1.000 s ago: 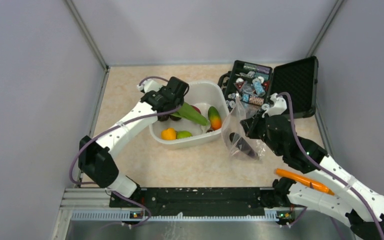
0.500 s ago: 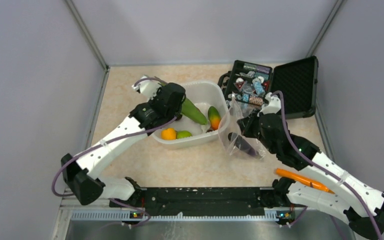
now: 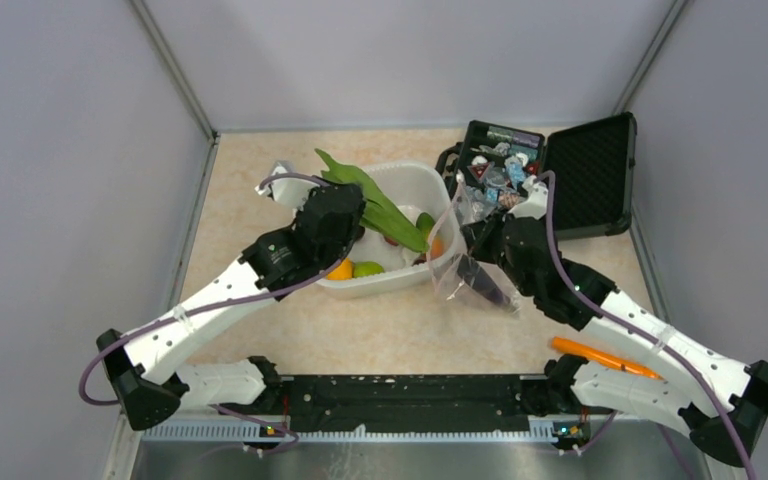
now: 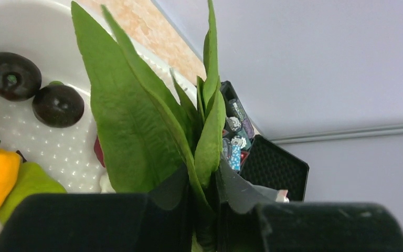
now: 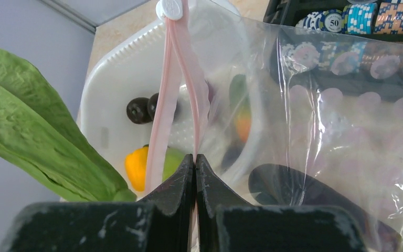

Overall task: Place the food in the zip-top bag and seal the zipper
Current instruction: Pick up the fake vegetable from the bin, then place the fake vegetable in the zipper food storage bag, then adjust the zipper food storage bag at the center of the board.

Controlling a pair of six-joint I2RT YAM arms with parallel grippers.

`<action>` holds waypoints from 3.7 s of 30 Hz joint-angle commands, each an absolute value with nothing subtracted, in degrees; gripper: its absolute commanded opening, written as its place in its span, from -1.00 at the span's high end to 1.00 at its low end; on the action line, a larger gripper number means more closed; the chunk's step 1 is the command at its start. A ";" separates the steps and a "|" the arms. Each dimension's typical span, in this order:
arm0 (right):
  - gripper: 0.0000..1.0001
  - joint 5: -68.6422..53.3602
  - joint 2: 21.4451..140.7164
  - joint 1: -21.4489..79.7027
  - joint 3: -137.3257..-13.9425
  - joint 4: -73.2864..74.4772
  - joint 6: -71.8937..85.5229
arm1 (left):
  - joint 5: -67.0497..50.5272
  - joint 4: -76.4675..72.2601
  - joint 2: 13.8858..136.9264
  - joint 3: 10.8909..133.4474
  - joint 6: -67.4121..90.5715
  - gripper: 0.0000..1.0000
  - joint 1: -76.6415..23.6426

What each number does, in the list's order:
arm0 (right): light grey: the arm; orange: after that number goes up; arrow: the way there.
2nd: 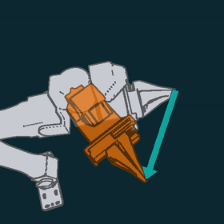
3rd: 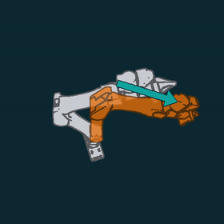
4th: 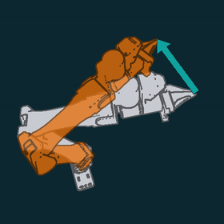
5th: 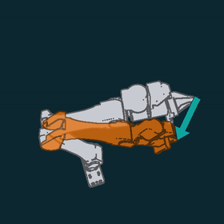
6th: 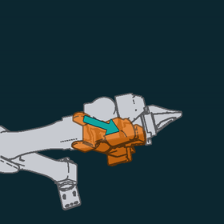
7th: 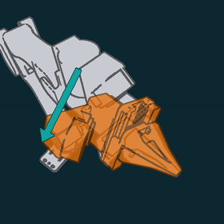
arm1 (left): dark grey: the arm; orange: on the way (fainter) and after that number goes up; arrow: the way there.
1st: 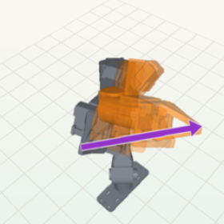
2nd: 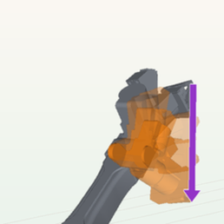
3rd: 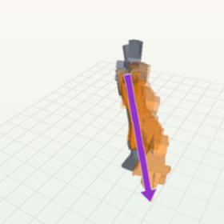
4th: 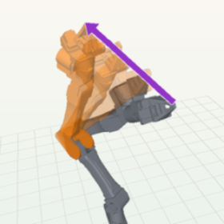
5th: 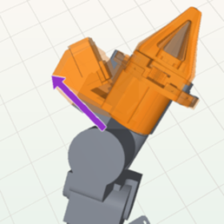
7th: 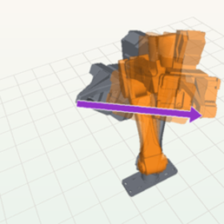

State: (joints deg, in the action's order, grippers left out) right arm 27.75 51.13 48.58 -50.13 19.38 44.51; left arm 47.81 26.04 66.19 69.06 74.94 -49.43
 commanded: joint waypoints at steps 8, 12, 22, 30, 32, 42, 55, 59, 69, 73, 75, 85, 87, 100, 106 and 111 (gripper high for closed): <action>1.00 26.31 55.29 48.04 -54.13 14.64 45.26 | 59.20 19.44 70.66 72.29 72.84 0.80 -56.07; 1.00 25.63 55.35 48.06 -53.92 14.51 45.16 | 62.74 17.63 70.59 72.77 70.75 0.79 -56.97; 1.00 21.05 54.47 48.02 -55.24 13.79 45.12 | 67.96 6.00 75.59 71.39 61.46 0.80 -60.68; 1.00 20.12 49.89 48.01 -53.73 11.10 48.69 | 77.78 -21.22 80.11 68.27 35.47 0.77 -67.13; 1.00 19.57 49.23 48.03 -54.18 10.92 48.98 | 78.72 -28.54 81.63 67.08 30.16 0.72 -67.94; 1.00 20.95 47.53 48.00 -53.35 10.29 50.99 | 77.39 -68.86 89.40 64.91 -5.64 0.22 -72.57; 1.00 24.27 46.97 48.00 -52.24 11.19 50.17 | 64.39 -60.39 83.78 59.91 -10.18 -0.97 -75.62; 1.00 24.53 46.94 47.86 -51.92 12.32 49.38 | 48.35 -41.19 73.05 55.76 4.48 -0.97 -72.79; 1.00 19.60 43.64 46.83 -50.22 8.58 41.31 | 24.53 -13.57 63.40 57.82 16.94 -0.97 -58.31; 1.00 18.86 39.86 46.76 -48.21 5.32 37.16 | 11.54 -4.60 64.36 59.82 18.43 -0.98 -53.93; 1.00 19.42 39.28 46.76 -48.56 6.56 34.52 | 5.57 -0.70 65.80 61.21 19.42 -0.97 -53.16; 1.00 20.14 43.25 46.77 -49.31 11.44 35.20 | -12.37 10.22 72.18 64.48 27.20 -0.56 -51.33; 1.00 19.60 43.49 46.77 -49.05 10.86 35.22 | -13.90 14.33 74.48 67.29 24.32 -0.50 -51.33; 1.00 19.78 42.46 46.77 -49.95 12.47 33.97 | -8.21 19.54 78.27 70.97 19.62 0.40 -51.33; 1.00 20.47 41.74 46.76 -49.81 13.04 32.51 | -11.86 16.35 78.15 72.49 18.33 1.00 -51.33; 1.00 21.30 35.15 46.79 -50.48 5.46 23.14 | -18.94 13.92 79.89 80.20 16.17 1.00 -51.41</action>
